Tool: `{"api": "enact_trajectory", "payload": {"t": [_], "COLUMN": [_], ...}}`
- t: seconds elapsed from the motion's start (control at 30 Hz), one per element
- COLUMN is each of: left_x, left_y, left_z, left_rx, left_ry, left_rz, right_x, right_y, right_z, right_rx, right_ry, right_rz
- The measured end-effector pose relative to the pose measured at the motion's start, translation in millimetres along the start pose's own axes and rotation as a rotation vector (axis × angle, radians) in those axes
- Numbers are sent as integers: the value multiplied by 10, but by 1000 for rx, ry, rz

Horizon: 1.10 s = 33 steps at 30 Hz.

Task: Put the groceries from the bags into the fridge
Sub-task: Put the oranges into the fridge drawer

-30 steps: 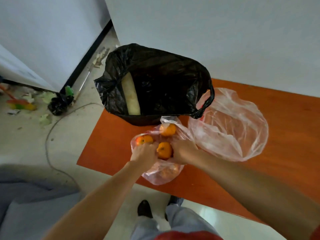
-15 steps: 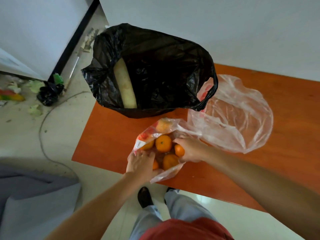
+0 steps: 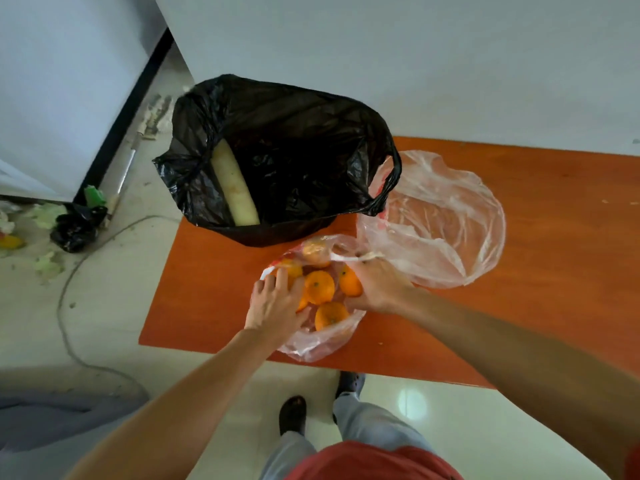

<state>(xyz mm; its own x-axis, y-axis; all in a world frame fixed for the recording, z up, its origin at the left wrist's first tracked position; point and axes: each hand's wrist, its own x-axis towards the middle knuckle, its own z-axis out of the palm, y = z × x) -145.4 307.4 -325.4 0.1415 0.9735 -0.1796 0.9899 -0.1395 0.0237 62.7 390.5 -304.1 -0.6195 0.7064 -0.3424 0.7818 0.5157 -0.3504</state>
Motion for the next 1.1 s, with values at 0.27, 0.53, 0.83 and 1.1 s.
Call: {"api": "enact_trajectory", "payload": {"t": [0.27,0.53,0.83,1.1], "left_x": [-219,-497,-1015,-2183], "left_y": [-142,392,2340,4717], "left_z": [-457,-866,-1203,-952], "left_rx": [-46,-25,-88,-137], "left_ry": [199,245,277,225], "left_rz": [259,529,942,1301], "right_x": [-632,-1952,-4301,-6871], "right_y": [-407,-508,-339,-319], "right_z": [-98,117,619,1493], "right_rx": [-71,-29,-6,44], "right_ry": [209,415,619,737], "right_rz": [128,371,807,1181]}}
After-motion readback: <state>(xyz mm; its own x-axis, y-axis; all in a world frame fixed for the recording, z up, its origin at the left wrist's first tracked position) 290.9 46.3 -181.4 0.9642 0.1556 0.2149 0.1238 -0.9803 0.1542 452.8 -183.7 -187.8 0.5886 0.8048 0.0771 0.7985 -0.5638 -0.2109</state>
